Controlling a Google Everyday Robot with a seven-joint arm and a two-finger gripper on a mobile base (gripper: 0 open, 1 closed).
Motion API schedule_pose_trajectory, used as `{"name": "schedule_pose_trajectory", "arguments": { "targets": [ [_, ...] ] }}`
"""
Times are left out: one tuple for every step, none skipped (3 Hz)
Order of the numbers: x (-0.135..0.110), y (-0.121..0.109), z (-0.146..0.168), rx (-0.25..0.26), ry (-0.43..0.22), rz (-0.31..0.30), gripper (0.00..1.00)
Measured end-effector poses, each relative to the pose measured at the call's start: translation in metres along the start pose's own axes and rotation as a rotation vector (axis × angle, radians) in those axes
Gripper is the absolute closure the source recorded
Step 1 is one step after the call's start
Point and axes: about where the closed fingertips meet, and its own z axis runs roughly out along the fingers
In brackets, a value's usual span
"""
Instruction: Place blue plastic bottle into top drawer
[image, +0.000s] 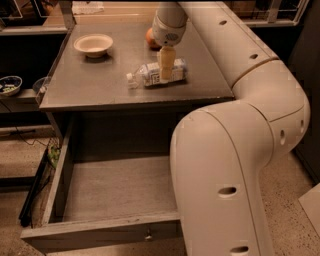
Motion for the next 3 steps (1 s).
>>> {"name": "schedule_pose_trajectory", "arguments": {
  "targets": [
    [0.0,0.003,0.011,-0.015,0.019,-0.002,0.0],
    [-0.003,0.016,0.023,-0.043,0.025,-0.016,0.0],
    [0.0,0.015,0.026,-0.044,0.029,-0.009,0.0]
  ]
}}
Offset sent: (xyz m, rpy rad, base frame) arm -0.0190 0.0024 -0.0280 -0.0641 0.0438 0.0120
